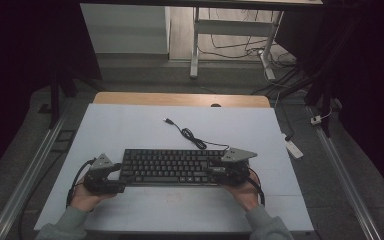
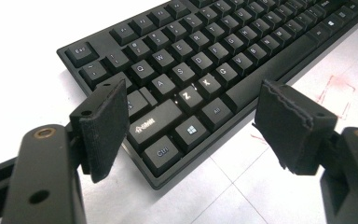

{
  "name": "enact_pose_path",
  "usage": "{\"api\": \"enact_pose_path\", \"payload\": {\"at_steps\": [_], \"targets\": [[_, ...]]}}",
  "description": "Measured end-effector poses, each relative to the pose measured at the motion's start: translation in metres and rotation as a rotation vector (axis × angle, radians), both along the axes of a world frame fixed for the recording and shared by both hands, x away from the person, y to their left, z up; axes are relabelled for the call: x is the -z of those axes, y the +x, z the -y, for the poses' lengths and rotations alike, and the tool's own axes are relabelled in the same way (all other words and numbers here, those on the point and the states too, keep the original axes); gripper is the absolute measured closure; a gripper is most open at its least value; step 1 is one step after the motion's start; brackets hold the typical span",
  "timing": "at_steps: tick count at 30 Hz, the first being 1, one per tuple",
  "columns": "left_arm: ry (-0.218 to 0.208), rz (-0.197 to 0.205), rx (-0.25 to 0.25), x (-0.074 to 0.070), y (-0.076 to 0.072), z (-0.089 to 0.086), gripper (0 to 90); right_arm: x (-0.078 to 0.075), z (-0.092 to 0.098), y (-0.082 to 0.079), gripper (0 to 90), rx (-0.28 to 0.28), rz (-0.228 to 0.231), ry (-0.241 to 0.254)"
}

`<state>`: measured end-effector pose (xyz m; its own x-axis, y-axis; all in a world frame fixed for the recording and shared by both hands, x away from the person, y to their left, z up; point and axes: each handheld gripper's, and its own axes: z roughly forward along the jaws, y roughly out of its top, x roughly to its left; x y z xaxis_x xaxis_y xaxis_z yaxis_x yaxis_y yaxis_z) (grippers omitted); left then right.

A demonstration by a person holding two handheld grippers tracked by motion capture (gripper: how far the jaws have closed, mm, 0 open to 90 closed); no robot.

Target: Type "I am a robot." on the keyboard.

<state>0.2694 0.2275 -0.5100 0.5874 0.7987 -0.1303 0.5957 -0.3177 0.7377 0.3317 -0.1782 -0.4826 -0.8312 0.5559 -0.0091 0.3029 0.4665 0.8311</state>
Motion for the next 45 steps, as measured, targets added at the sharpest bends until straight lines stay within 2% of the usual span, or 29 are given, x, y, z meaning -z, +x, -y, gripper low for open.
{"api": "enact_pose_path", "payload": {"at_steps": [5, 8, 11, 16, 19, 24, 35, 36, 40, 43, 45], "targets": [[-0.001, 0.002, 0.002, -0.001, -0.001, 0.0, 26.4, -0.005, -0.017, 0.003, 71.0, -0.037, -0.006, 0.006], [0.001, -0.001, 0.004, 0.0, 0.0, 0.0, 26.3, -0.005, -0.03, 0.005, 83.5, -0.08, -0.024, -0.006], [0.0, 0.0, 0.003, 0.0, 0.0, 0.0, 26.2, -0.003, -0.045, 0.008, 89.2, -0.115, -0.052, -0.029], [0.0, 0.001, 0.007, -0.001, -0.001, 0.0, 26.1, 0.007, -0.068, 0.01, 89.5, -0.143, -0.066, -0.095], [0.003, 0.003, 0.013, 0.0, -0.001, 0.001, 26.0, 0.014, -0.076, 0.012, 89.5, -0.147, -0.088, -0.11], [0.004, 0.0, 0.016, 0.0, -0.001, 0.001, 25.9, 0.022, -0.079, 0.015, 89.5, -0.134, -0.109, -0.139], [0.011, 0.001, 0.022, 0.001, -0.001, 0.003, 25.7, 0.03, -0.083, 0.018, 89.5, -0.131, -0.114, -0.158], [0.012, 0.004, 0.023, 0.0, -0.001, 0.003, 25.7, 0.031, -0.083, 0.018, 89.5, -0.128, -0.115, -0.171], [0.013, 0.007, 0.022, 0.0, -0.001, 0.003, 25.8, 0.031, -0.082, 0.017, 89.5, -0.127, -0.105, -0.157], [0.011, 0.006, 0.02, 0.0, -0.001, 0.003, 25.8, 0.025, -0.078, 0.015, 89.2, -0.117, -0.069, -0.13], [0.012, 0.007, 0.021, 0.0, -0.001, 0.002, 25.8, 0.019, -0.071, 0.014, 82.3, -0.096, -0.054, -0.097]]}}
